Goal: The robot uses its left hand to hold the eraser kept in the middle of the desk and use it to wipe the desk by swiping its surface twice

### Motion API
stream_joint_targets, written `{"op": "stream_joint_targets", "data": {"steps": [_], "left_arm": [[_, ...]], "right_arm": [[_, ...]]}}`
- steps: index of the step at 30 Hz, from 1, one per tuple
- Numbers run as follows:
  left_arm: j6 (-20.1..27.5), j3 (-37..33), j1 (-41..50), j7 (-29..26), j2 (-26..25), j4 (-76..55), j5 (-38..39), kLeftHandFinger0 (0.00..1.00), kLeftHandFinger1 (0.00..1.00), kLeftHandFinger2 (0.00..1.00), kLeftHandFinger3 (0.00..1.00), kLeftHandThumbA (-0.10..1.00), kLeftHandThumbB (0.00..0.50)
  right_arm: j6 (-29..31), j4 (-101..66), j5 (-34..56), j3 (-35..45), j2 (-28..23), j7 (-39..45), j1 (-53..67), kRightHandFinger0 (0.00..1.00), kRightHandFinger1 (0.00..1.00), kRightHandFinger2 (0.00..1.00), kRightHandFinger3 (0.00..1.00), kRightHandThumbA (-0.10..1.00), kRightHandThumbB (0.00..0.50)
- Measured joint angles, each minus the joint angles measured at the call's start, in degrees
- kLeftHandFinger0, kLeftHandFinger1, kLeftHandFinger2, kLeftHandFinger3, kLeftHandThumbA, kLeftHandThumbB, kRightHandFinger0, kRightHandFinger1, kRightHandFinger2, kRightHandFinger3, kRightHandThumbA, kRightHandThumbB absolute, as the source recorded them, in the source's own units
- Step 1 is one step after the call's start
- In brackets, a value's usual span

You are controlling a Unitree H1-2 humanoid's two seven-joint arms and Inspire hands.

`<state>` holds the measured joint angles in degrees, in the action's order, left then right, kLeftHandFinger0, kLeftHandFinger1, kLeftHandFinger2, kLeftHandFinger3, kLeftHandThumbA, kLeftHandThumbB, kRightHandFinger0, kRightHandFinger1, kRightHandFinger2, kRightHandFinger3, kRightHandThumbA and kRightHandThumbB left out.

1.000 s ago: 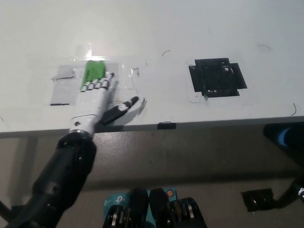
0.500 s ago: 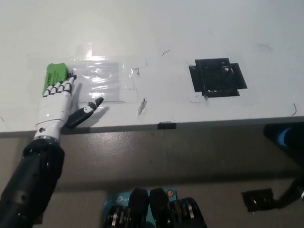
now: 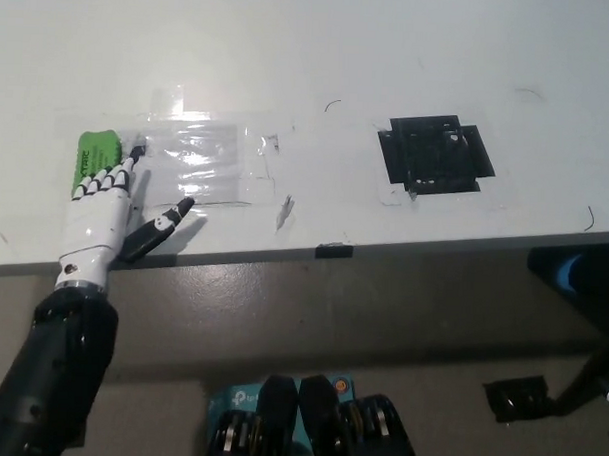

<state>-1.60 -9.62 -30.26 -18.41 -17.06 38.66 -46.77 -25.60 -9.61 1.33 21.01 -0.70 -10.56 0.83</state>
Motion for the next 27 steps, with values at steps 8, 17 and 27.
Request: {"op": "stream_joint_targets", "data": {"steps": [8, 17, 27], "left_arm": [[0.06, -0.32, 5.87, 2.43, -1.53, -13.11, 2.52, 1.00, 1.00, 1.00, 1.00, 1.00, 0.364], [0.09, -0.41, 3.91, 5.14, -2.87, -22.94, 3.34, 1.00, 1.00, 1.00, 1.00, 1.00, 0.426], [1.03, 0.07, 5.80, 4.86, -2.97, -34.91, 2.83, 1.00, 1.00, 1.00, 1.00, 1.00, 0.326]], "right_arm": [[0.18, -0.26, 0.22, 0.32, 0.01, -0.01, 0.76, 1.00, 1.00, 1.00, 1.00, 1.00, 0.000], [0.19, -0.78, 0.28, 0.19, 0.02, 0.00, 1.00, 1.00, 1.00, 1.00, 1.00, 1.00, 0.000], [0.19, -1.28, 0.20, -0.29, -0.01, 0.01, 1.51, 1.00, 1.00, 1.00, 1.00, 1.00, 0.000]]}}
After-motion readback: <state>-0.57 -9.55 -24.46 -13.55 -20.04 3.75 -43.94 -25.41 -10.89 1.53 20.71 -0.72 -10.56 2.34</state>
